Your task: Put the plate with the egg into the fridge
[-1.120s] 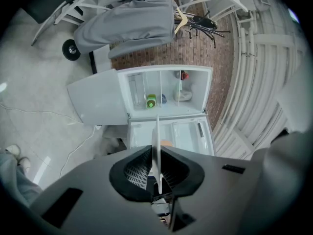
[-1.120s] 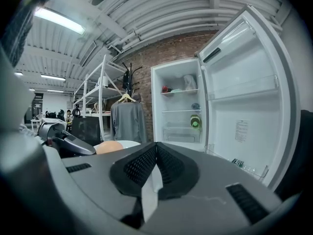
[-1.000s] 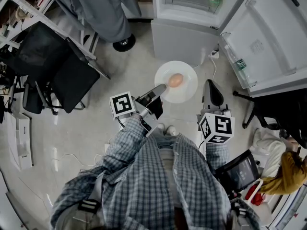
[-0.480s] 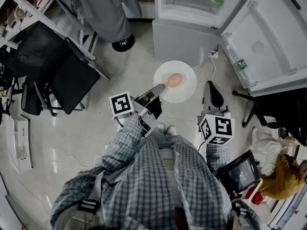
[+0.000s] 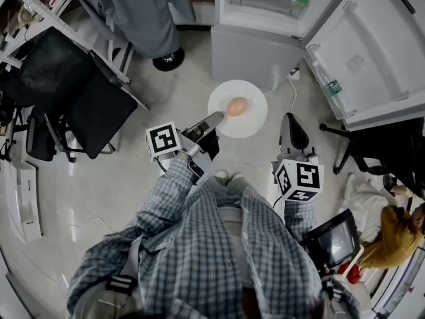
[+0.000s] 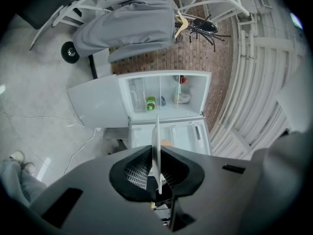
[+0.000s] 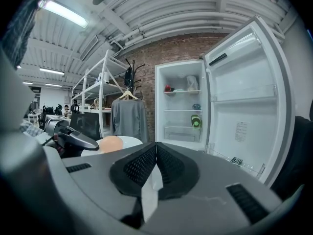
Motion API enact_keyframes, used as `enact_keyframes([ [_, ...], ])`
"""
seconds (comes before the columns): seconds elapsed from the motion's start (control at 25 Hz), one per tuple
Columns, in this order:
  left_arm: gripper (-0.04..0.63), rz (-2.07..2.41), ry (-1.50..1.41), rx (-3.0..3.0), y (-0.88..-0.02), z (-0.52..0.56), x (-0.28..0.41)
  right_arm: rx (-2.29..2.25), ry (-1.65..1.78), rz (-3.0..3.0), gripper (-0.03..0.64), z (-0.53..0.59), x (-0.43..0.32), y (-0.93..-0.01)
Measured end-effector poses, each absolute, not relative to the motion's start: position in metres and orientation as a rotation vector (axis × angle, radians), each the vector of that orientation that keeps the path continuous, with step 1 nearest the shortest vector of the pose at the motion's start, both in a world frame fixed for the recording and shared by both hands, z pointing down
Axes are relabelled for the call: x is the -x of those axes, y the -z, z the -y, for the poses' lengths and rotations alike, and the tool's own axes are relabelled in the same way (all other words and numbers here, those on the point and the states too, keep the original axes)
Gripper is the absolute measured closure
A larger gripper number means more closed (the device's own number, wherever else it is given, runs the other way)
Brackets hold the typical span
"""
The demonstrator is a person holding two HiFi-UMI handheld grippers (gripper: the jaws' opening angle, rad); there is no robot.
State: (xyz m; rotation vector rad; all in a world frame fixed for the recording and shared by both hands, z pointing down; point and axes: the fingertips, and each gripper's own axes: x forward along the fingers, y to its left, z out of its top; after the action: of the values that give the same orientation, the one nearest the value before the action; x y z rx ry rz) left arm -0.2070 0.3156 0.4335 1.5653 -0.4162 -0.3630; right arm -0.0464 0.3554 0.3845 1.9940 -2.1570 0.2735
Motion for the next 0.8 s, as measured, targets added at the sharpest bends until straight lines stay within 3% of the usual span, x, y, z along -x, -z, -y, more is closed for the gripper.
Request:
enact_keyframes([
  [0.8,0.557,0.416,0.379,-1.548,-0.435,-0.305,0.198,-1.96,-0.22,2.135,0.611,-0.344,0.046,-0.388],
])
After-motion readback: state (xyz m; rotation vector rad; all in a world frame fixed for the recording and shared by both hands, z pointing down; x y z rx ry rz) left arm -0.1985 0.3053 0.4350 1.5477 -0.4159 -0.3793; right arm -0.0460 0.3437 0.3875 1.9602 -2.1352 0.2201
